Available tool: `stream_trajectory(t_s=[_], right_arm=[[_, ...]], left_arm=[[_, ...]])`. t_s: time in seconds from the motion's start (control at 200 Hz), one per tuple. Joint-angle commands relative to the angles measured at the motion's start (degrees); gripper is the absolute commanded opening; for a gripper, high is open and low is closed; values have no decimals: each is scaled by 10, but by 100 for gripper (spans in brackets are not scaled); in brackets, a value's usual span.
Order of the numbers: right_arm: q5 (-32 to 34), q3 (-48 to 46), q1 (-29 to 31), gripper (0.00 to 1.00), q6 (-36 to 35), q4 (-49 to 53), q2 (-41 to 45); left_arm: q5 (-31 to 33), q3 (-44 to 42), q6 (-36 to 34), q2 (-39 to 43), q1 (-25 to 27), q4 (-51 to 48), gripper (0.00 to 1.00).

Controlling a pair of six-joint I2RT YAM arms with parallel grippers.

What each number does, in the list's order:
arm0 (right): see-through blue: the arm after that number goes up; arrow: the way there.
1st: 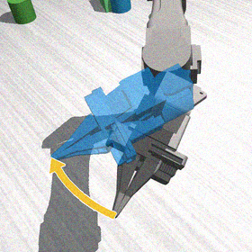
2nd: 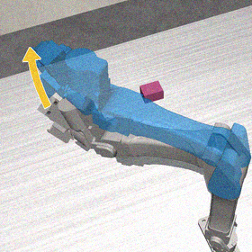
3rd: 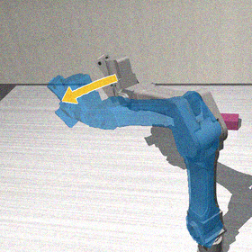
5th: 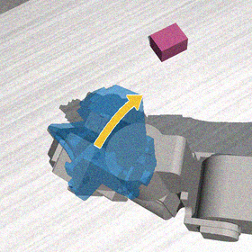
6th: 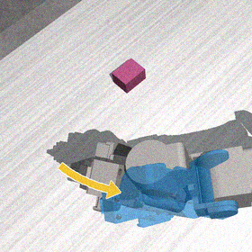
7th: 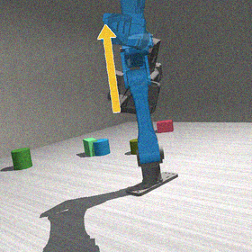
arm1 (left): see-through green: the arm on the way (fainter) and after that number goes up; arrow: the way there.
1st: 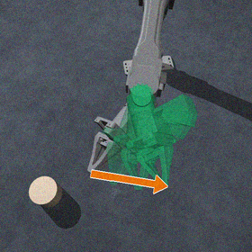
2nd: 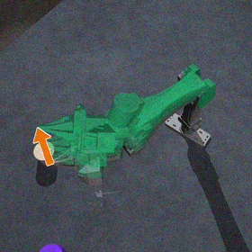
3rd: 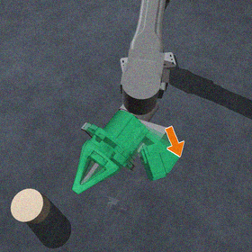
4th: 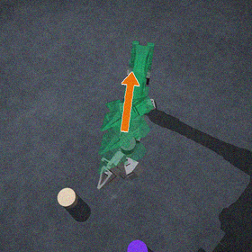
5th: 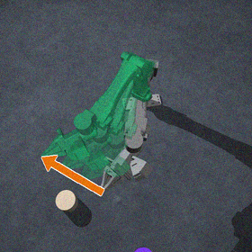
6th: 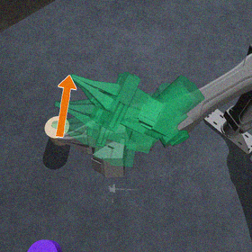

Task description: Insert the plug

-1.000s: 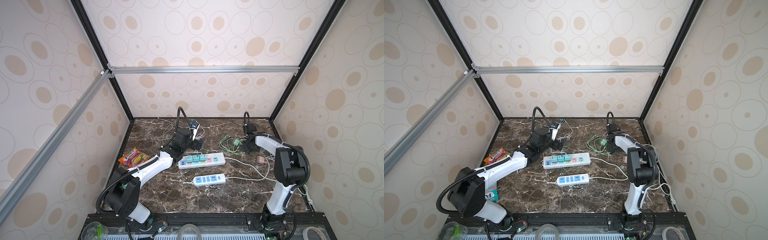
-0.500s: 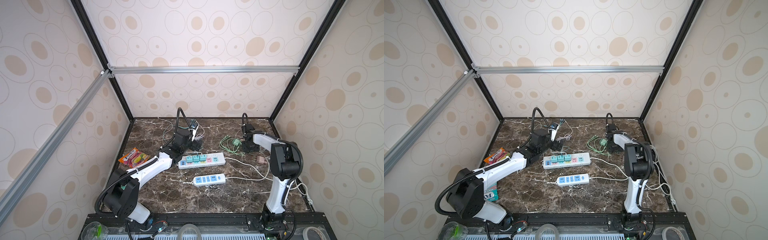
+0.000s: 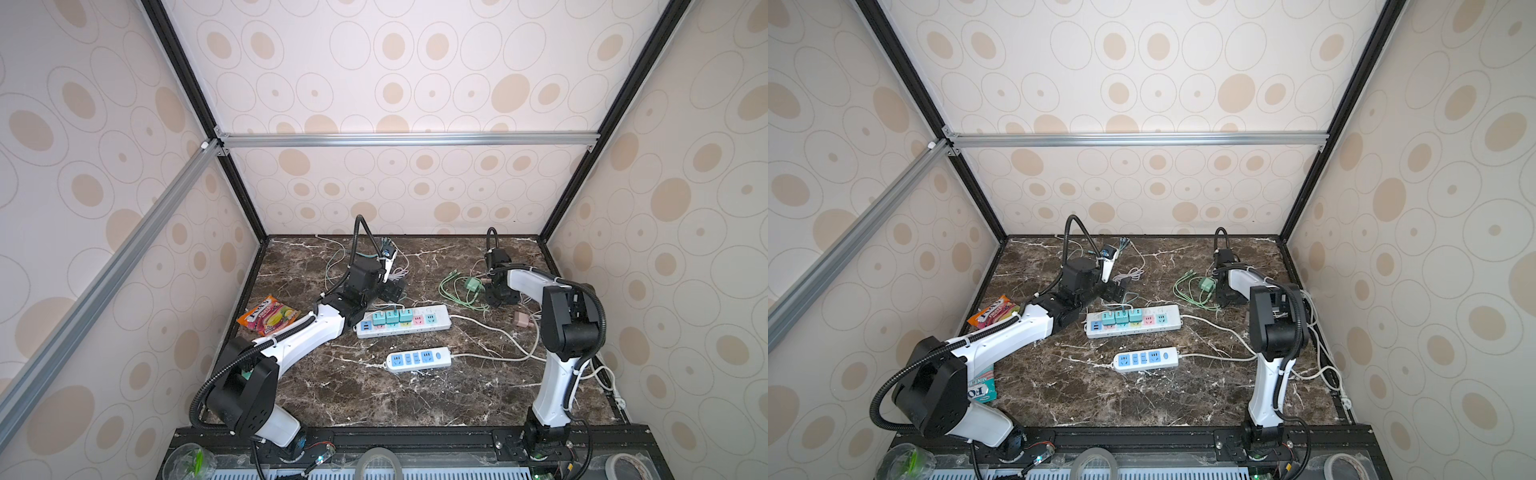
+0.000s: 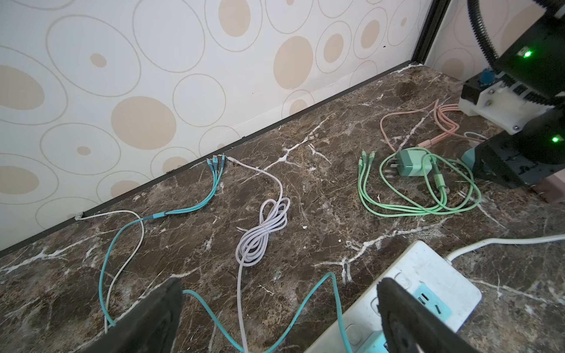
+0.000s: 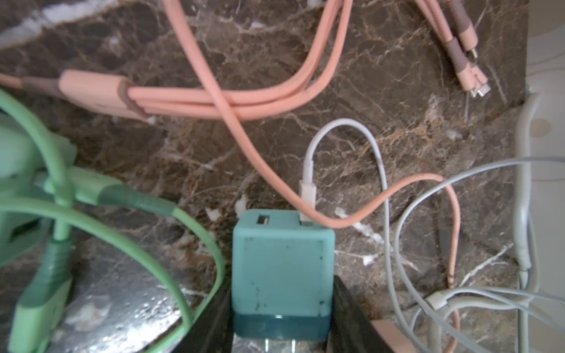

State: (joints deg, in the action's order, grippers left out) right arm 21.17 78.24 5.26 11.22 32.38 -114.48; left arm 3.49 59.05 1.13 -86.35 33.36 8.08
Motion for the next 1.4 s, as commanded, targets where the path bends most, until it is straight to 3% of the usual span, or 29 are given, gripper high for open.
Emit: stream_trajectory(t_s=[0.0, 0.235, 0.52, 0.725, 1.04, 1.391], right_arm=[[-5, -19, -5, 42, -2, -6, 12], [-53, -99, -4, 39, -48, -57, 148], [-245, -233, 3, 38, -122, -191, 325], [-323, -305, 34, 38, -181, -301, 390], [-310, -371, 151, 39, -377, -414, 414], [-307, -395, 211, 40, -464, -507, 400]], left_arm=[[-1, 5, 5, 6, -3, -3, 98], [-32, 25, 26, 2, -3, -27, 98], [-154, 104, 99, -42, -3, -79, 98], [-245, 147, 137, -69, -2, -109, 97], [-377, 192, 131, -97, -1, -180, 94], [-426, 187, 156, -124, -2, -184, 83]])
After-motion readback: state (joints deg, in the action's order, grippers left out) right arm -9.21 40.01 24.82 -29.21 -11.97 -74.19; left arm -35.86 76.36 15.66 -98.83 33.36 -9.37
